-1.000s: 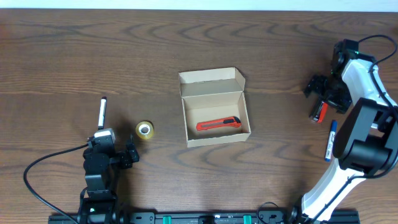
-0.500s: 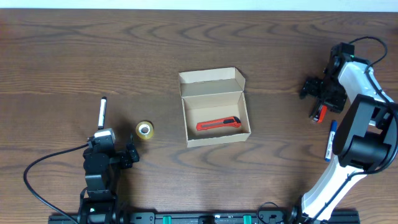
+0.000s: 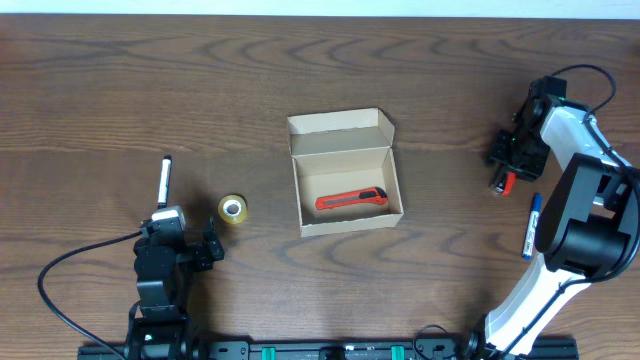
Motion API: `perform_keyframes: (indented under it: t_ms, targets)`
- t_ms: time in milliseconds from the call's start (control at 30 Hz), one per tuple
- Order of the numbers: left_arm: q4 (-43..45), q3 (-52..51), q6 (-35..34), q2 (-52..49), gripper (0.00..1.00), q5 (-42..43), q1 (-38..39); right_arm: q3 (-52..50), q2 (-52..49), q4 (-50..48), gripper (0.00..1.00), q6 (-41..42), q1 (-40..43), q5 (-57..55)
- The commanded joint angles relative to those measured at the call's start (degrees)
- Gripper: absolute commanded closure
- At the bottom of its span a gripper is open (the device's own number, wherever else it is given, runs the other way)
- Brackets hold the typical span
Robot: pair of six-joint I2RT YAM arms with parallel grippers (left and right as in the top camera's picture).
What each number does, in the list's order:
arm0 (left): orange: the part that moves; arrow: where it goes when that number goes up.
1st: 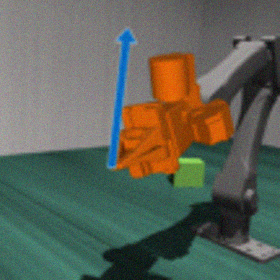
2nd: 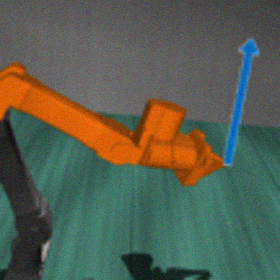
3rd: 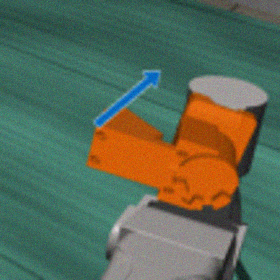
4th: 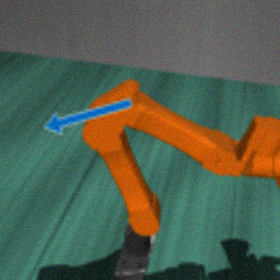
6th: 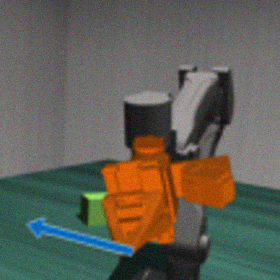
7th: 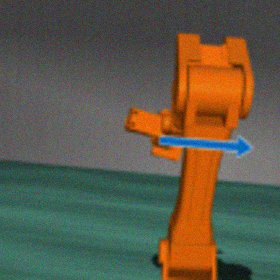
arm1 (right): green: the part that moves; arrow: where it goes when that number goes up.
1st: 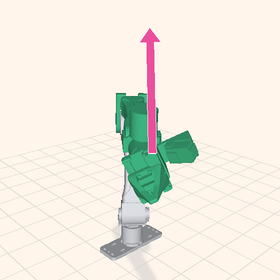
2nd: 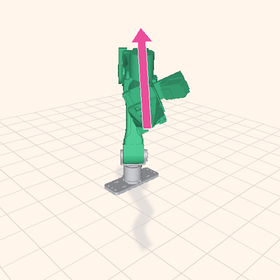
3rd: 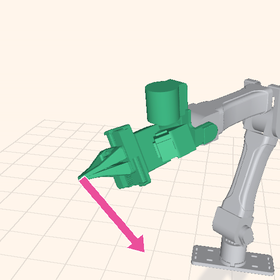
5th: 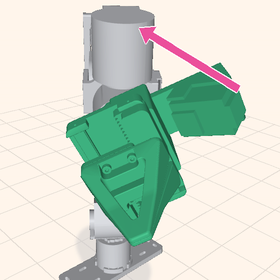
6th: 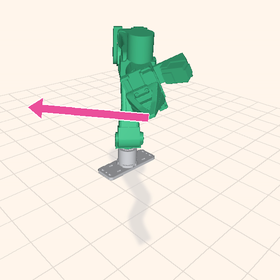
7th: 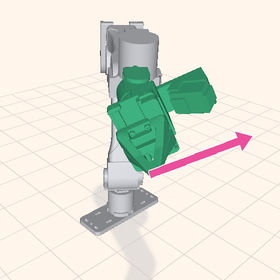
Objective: Pack container
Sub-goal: 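Grasp the red-and-grey stapler with the right gripper and lift, then carry the stapler into the cardboard box and lower it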
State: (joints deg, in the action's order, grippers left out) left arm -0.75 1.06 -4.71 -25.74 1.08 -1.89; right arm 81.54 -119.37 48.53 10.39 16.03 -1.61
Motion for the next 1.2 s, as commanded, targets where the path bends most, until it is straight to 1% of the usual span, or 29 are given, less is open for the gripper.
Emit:
perform_keyframes:
  t_ms: [0,67,133,167,367,500,633,833,933,1000,1133,1167]
  targets:
    - [-0.48,-0.76,-0.66,-0.02,0.05,0.42,-0.35,-2.25,-1.79,0.33,0.56,-0.85,0.02,-1.97]
    - [-0.48,-0.76,-0.66,-0.02,0.05,0.42,-0.35,-2.25,-1.79,0.33,0.66,-0.85,0.02,-1.99]
    - [-0.48,-0.76,-0.66,-0.02,0.05,0.42,-0.35,-2.25,-1.79,0.31,0.83,-0.85,0.02,-1.97]
    - [-0.48,-0.76,-0.68,-0.02,0.05,0.44,-0.35,-2.25,-1.79,0.28,0.98,-0.85,0.02,-1.99]
    - [-0.46,-0.42,-0.66,-0.02,0.05,0.42,-0.35,-2.25,-1.57,-0.17,0.99,-1.42,-0.04,-1.57]
    - [-0.50,-0.22,-0.63,-0.02,0.05,0.42,-0.35,-2.25,0.68,-1.07,0.99,-4.42,-0.66,1.73]
    - [-0.52,-0.22,-0.63,-0.02,0.05,0.42,-0.35,-2.23,5.09,-1.99,0.99,-8.68,-3.15,3.15]
    - [-0.66,-0.22,-0.63,-0.02,0.05,0.42,-0.35,-2.14,14.56,-2.21,0.99,-13.66,-9.99,3.63]
    - [-0.96,-0.22,-0.61,-0.02,0.05,0.39,-0.35,-2.14,18.64,-1.84,0.99,-16.17,-13.20,7.21]
    - [-1.01,-0.22,-0.61,-0.02,0.05,0.42,-0.35,-2.14,22.32,-1.09,0.99,-19.78,-16.68,12.04]
    - [-1.38,-0.22,-0.61,-0.02,0.05,0.39,-0.35,-2.14,25.77,1.22,0.99,-28.04,-21.66,16.76]
    - [-1.62,-0.22,-0.61,-0.02,0.05,0.42,-0.35,-2.14,26.38,2.08,0.99,-31.28,-22.93,18.05]
